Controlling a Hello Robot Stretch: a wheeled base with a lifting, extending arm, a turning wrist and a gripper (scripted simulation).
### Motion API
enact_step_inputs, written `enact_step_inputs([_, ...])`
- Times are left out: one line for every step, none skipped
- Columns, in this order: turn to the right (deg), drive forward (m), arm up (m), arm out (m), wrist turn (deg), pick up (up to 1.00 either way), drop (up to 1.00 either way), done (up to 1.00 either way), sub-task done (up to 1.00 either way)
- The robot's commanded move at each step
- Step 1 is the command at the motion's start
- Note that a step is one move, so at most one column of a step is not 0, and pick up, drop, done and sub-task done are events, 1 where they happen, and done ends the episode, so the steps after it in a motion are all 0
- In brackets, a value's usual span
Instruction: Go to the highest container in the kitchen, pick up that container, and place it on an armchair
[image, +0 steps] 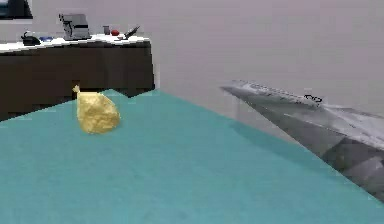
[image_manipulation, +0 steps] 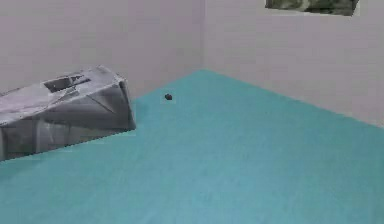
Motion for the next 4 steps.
enact_step_inputs([-45.0,0.0,0.0,0.0,0.0,0.0,0.0,0.0,0.0])
enact_step_inputs([-6.0,0.0,0.0,0.0,0.0,0.0,0.0,0.0,0.0])
enact_step_inputs([0.0,1.0,0.0,0.0,0.0,0.0,0.0,0.0,0.0])
enact_step_inputs([0.0,0.8,0.0,0.0,0.0,0.0,0.0,0.0,0.0])
